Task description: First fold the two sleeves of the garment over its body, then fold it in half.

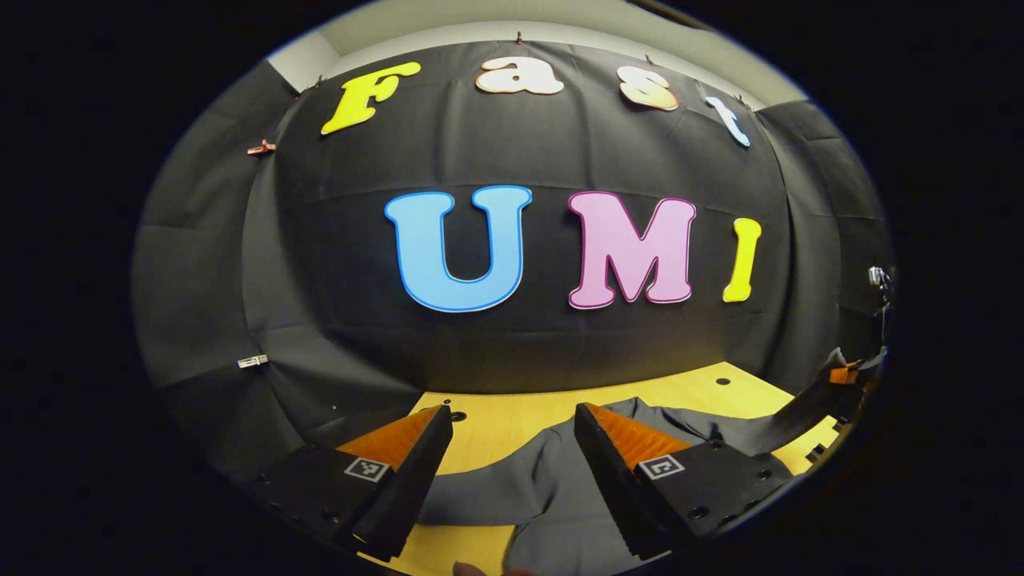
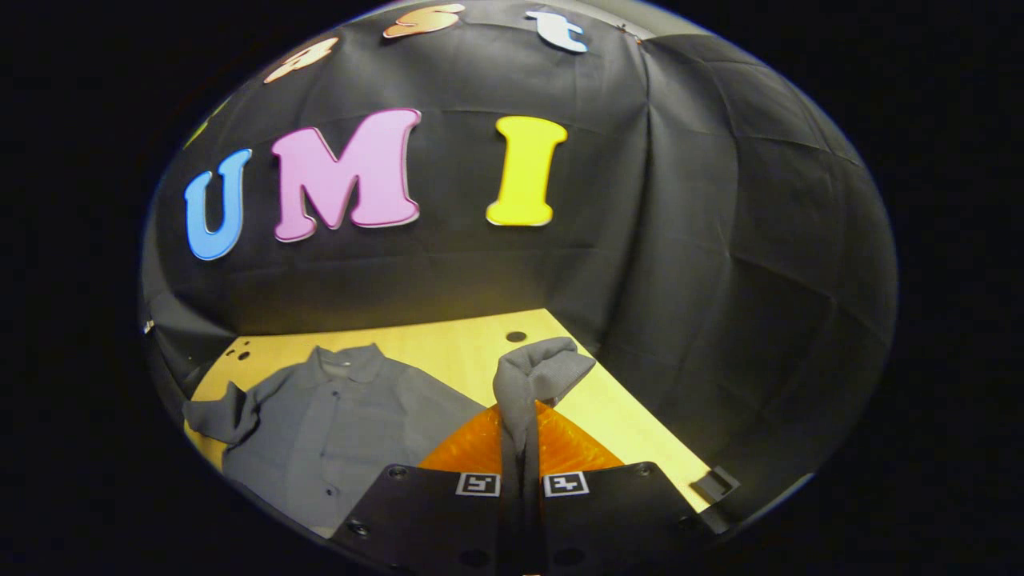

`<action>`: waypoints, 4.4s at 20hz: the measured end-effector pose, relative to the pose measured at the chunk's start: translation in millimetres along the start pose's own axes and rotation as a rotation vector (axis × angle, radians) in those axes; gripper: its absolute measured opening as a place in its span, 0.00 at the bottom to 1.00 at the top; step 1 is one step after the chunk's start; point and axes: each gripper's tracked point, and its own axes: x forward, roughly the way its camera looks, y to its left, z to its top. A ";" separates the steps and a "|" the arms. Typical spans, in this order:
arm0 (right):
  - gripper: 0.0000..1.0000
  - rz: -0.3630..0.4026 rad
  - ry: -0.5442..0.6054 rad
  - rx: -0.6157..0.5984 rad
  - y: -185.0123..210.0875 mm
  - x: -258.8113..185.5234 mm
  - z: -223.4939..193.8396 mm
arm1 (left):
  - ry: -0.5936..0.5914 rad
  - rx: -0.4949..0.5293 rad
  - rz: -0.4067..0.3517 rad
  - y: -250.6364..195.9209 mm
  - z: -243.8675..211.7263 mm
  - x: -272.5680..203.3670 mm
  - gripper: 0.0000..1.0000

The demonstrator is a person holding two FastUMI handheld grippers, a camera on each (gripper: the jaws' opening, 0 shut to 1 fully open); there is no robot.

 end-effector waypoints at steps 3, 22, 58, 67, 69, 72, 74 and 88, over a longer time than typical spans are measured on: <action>0.05 0.076 -0.033 -0.008 63.2 2.9 14.8 | 0.008 -0.004 0.003 25.0 -10.1 -3.1 0.96; 0.06 0.388 0.227 -0.236 344.6 49.7 -145.1 | 0.121 -0.054 0.133 156.7 -93.8 -32.0 0.97; 0.69 0.413 0.371 -0.073 285.8 -44.4 -143.5 | 0.477 -0.031 0.143 208.9 -305.3 101.1 0.98; 0.70 0.320 0.387 -0.039 213.0 -65.2 -144.6 | 0.608 -0.049 0.100 203.0 -338.5 111.1 0.99; 0.70 0.315 0.388 -0.027 203.4 -63.5 -144.3 | 0.629 -0.052 0.056 187.7 -337.1 116.8 0.64; 0.71 0.315 0.370 -0.012 191.0 -60.7 -138.3 | 0.681 -0.031 0.091 190.1 -332.3 117.1 0.12; 0.71 0.322 0.360 -0.008 181.6 -59.9 -135.4 | 0.657 -0.068 0.119 182.6 -315.2 116.8 0.07; 0.70 0.280 0.359 0.059 87.6 -22.8 -141.2 | 0.379 -0.075 0.021 20.3 -147.8 100.1 0.07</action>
